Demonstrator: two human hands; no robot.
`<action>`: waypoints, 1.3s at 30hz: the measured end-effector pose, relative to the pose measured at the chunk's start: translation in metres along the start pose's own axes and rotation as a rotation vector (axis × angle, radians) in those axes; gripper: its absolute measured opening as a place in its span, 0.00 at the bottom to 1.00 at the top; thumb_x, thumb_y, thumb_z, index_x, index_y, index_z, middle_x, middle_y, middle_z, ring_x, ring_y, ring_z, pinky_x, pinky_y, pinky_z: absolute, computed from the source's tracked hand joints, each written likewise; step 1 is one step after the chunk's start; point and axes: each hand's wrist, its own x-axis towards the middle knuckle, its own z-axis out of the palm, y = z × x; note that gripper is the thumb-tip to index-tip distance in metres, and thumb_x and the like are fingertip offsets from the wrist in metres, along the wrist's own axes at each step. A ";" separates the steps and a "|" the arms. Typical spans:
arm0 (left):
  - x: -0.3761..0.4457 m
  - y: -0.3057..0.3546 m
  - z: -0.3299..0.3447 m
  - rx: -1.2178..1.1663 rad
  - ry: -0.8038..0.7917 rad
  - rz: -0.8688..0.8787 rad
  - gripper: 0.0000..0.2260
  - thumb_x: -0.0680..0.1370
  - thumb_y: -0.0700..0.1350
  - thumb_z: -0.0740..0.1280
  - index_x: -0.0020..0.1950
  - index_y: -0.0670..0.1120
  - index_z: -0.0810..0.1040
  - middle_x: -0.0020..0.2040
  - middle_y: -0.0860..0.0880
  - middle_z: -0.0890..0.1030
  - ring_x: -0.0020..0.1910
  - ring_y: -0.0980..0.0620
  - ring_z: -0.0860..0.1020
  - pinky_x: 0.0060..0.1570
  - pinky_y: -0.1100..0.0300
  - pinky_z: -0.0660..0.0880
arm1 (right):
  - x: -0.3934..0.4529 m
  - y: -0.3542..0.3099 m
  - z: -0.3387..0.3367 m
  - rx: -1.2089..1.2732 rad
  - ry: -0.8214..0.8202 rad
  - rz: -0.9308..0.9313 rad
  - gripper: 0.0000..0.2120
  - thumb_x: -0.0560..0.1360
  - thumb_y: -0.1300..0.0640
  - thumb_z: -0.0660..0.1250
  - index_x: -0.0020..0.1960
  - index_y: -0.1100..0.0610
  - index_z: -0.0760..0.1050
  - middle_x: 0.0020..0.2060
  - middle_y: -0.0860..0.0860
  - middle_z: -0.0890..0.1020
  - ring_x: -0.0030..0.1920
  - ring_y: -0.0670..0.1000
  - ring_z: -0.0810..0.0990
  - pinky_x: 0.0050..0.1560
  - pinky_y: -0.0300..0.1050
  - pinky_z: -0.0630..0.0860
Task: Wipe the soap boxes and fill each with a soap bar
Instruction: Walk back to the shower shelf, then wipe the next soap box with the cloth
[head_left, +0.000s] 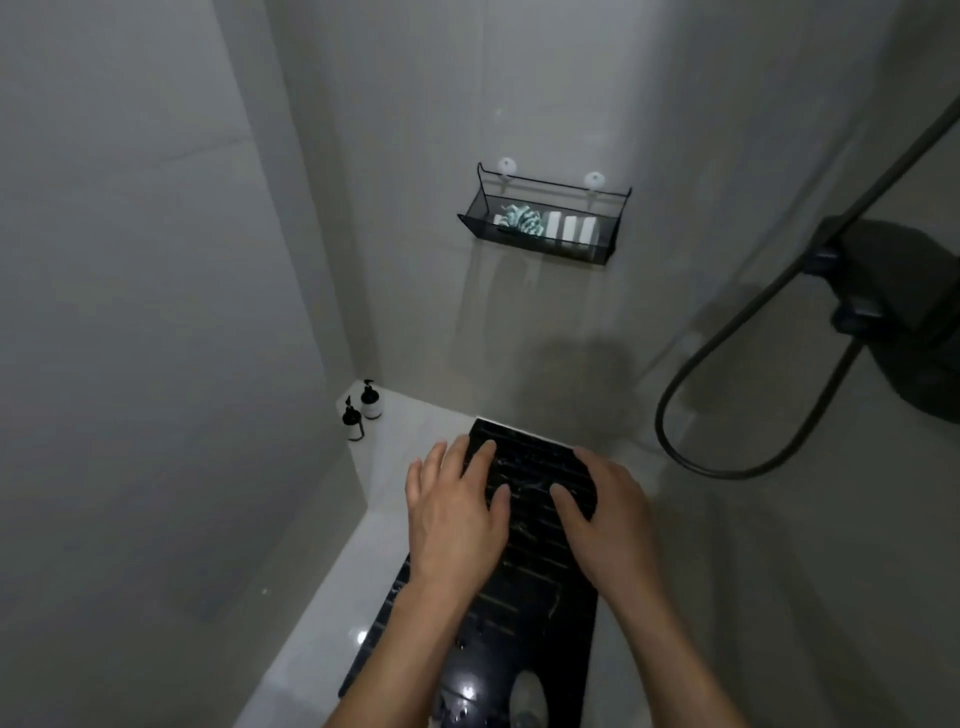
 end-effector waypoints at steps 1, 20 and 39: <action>0.023 0.004 0.004 0.010 0.001 -0.005 0.24 0.82 0.56 0.58 0.78 0.55 0.62 0.78 0.52 0.61 0.78 0.49 0.55 0.77 0.50 0.45 | 0.024 0.000 0.000 0.005 -0.003 -0.006 0.25 0.80 0.50 0.67 0.74 0.55 0.70 0.70 0.52 0.75 0.70 0.52 0.71 0.71 0.46 0.67; 0.350 0.024 0.069 -0.039 0.043 0.010 0.23 0.81 0.55 0.60 0.76 0.54 0.65 0.77 0.50 0.64 0.78 0.50 0.57 0.76 0.51 0.47 | 0.344 -0.001 0.020 0.001 0.033 -0.036 0.22 0.79 0.55 0.69 0.72 0.59 0.73 0.66 0.54 0.78 0.67 0.53 0.75 0.62 0.35 0.63; 0.710 -0.020 0.117 0.100 -0.170 0.379 0.30 0.76 0.54 0.69 0.76 0.57 0.63 0.76 0.52 0.64 0.69 0.47 0.65 0.65 0.53 0.62 | 0.627 -0.050 0.080 -0.104 0.151 0.170 0.22 0.79 0.55 0.69 0.72 0.55 0.73 0.65 0.50 0.78 0.67 0.51 0.74 0.66 0.43 0.69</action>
